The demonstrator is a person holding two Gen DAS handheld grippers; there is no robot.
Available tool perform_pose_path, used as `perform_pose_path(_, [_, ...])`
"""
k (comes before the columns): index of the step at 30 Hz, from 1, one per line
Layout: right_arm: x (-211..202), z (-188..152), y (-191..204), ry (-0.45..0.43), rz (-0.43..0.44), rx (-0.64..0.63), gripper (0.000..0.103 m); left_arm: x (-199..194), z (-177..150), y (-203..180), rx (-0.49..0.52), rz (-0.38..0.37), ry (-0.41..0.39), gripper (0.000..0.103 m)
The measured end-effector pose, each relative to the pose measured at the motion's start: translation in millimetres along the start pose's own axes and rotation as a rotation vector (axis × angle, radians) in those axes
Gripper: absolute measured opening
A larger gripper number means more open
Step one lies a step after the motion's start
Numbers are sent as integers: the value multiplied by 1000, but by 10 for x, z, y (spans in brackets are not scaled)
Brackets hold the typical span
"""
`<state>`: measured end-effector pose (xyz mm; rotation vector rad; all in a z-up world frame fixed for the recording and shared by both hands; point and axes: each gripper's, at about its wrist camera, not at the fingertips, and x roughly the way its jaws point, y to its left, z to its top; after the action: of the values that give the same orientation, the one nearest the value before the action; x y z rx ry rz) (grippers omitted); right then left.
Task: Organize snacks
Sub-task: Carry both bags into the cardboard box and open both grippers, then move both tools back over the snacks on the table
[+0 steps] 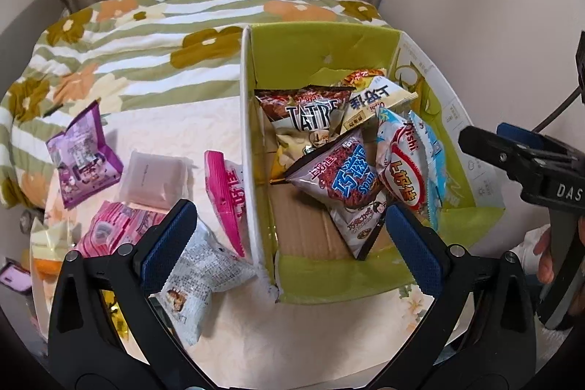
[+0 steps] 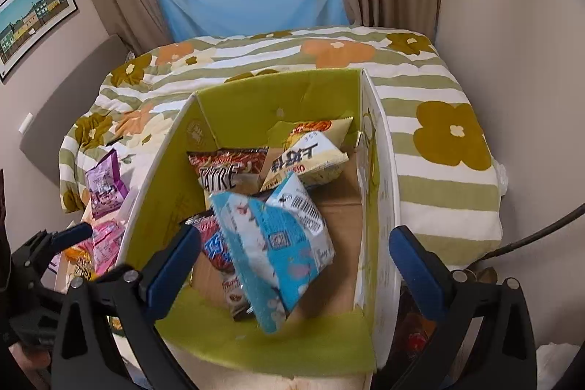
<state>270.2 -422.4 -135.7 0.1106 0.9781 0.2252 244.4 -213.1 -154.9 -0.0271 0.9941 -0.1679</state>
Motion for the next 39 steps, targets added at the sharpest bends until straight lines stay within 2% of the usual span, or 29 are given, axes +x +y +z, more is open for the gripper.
perform_pose_path(9, [-316,-45,182,-49,-9,-45,103,-388,-64,78,-14,21,-42,102])
perform_pose_path(16, [-535,-110,466,-102,-32,-75,103,-703,-250,368,-15,34,-73,102])
perform_pose_path(22, [-721,-219,884,-144,1,-37,103,-1033,-432,895,-24,33,-88,102])
perform_pose_path(28, [-767,-421,1483,-167,2,-36,103,-1277,-689,1532,-51,32,-68,102])
perform_pose_path(39, [-487,-897,2402,-98,-12,-10,103,-1303,-1131,2647,-111,-53,22,102])
